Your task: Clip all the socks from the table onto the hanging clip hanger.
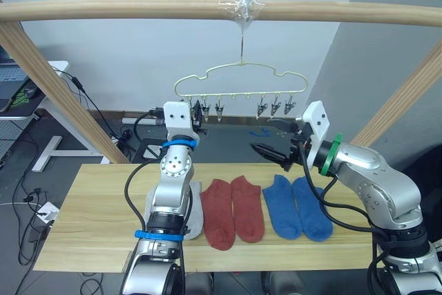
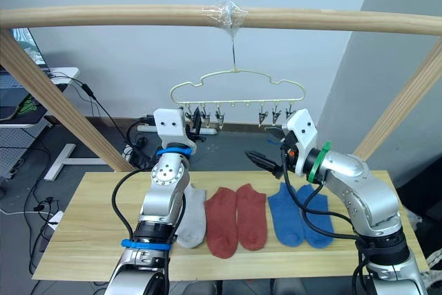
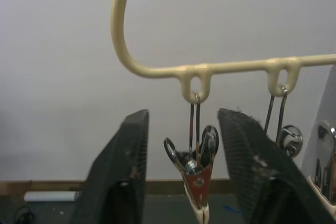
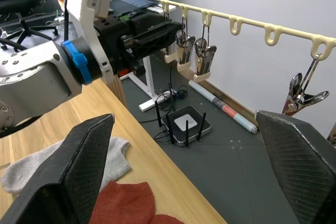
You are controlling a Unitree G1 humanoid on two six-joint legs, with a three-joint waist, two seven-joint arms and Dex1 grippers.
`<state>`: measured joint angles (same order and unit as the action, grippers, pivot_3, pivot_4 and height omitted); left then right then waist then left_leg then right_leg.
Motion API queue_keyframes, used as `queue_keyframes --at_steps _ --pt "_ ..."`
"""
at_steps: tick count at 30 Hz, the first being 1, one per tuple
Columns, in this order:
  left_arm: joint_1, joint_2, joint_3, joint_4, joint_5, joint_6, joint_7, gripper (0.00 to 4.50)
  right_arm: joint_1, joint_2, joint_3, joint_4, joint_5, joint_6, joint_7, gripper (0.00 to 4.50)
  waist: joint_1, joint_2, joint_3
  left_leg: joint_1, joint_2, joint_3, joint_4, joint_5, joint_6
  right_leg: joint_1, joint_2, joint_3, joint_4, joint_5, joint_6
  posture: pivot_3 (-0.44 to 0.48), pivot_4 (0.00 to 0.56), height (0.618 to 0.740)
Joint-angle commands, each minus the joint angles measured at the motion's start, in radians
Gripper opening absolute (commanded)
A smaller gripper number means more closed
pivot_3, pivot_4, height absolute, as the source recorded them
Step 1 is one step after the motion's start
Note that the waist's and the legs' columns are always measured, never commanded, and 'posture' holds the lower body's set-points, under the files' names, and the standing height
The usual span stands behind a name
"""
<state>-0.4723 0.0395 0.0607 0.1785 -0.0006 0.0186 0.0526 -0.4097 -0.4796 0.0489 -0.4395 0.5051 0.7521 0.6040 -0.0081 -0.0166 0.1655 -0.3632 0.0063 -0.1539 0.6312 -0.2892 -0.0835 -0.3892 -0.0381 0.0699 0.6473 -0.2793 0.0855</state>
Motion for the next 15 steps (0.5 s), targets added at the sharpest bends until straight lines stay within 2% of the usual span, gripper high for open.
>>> queue_keyframes --at_steps 1,6,12,15 --pt "-0.012 0.001 0.018 -0.019 -0.013 0.001 0.006 0.86 0.0 -0.004 -0.031 -0.047 0.021 -0.004 -0.007 4.5 0.0 0.0 0.0 0.0 0.0 0.0 0.0 0.0 0.0 0.0 0.0 0.0 0.0 0.0 0.0 -0.007 0.172 0.74" --pt "-0.02 0.011 0.027 -0.008 -0.02 -0.001 0.0 0.05 0.001 -0.004 -0.03 -0.049 0.027 -0.002 -0.014 4.5 0.0 0.0 0.0 0.0 0.0 0.0 0.0 0.0 0.0 0.0 0.0 0.0 0.0 0.0 0.0 -0.007 0.172 0.74" --pt "-0.024 0.018 0.022 -0.006 -0.025 0.004 -0.016 0.01 0.002 -0.004 -0.028 -0.048 0.03 -0.004 -0.02 4.5 -0.002 0.0 0.0 0.0 0.0 0.0 0.0 0.0 0.0 0.0 0.0 0.0 0.0 0.0 0.0 -0.007 0.172 0.74" --pt "-0.023 0.048 0.012 -0.007 -0.052 0.03 -0.093 0.01 0.005 -0.003 -0.027 -0.048 0.027 -0.005 -0.03 4.5 -0.003 0.0 0.0 0.0 0.0 0.0 0.0 0.0 0.0 0.0 0.0 0.0 0.001 0.0 0.0 -0.005 0.177 0.74"
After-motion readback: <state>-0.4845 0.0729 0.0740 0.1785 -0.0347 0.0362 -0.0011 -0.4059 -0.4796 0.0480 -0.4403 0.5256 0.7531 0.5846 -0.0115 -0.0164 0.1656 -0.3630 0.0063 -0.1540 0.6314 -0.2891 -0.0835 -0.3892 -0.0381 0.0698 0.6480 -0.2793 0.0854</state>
